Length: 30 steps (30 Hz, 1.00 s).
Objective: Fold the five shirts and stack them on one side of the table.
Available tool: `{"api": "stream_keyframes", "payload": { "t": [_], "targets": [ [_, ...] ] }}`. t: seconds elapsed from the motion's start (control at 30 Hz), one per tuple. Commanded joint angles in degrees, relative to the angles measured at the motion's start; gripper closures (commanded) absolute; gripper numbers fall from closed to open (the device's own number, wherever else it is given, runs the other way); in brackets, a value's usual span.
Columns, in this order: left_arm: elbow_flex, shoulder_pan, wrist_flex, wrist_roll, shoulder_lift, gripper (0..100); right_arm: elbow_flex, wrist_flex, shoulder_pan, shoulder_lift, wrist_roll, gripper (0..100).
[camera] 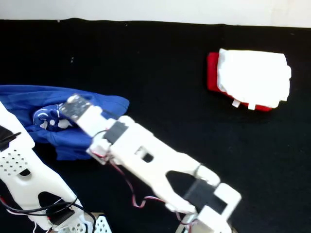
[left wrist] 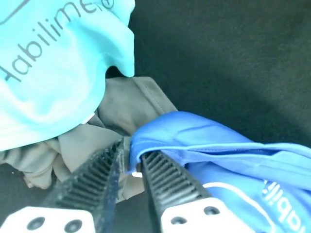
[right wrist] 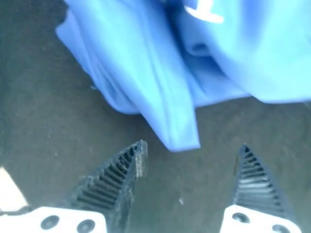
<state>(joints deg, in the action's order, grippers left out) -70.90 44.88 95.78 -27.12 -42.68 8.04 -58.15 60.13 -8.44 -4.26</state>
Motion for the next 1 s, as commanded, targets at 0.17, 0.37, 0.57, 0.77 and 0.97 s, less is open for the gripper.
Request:
{"api": "stream_keyframes", "payload": {
  "t": [0.17, 0.37, 0.57, 0.77, 0.97],
  "targets": [
    [-2.15, -0.22, 0.18, 0.53, 0.31, 99, -13.49, -0.48, -0.31, -15.43, 0.53, 72.1],
    [-1.98, 0.13, 0.18, 0.53, 0.31, 99, -18.33, -4.35, -1.98, -21.32, 0.26, 93.6],
    [-1.8, -0.22, 0.53, 0.53, -1.27, 99, -19.74, -8.84, -6.73, -22.11, 0.09, 99.5],
    [-1.8, -0.4, 3.16, 0.62, -4.09, 99, -24.57, -14.9, -17.71, -16.04, -0.79, 99.3],
    [1.1, -3.12, 5.89, 9.32, -1.63, 99, -30.46, -18.24, -30.46, -7.6, -7.91, 99.3]
  ]
}}
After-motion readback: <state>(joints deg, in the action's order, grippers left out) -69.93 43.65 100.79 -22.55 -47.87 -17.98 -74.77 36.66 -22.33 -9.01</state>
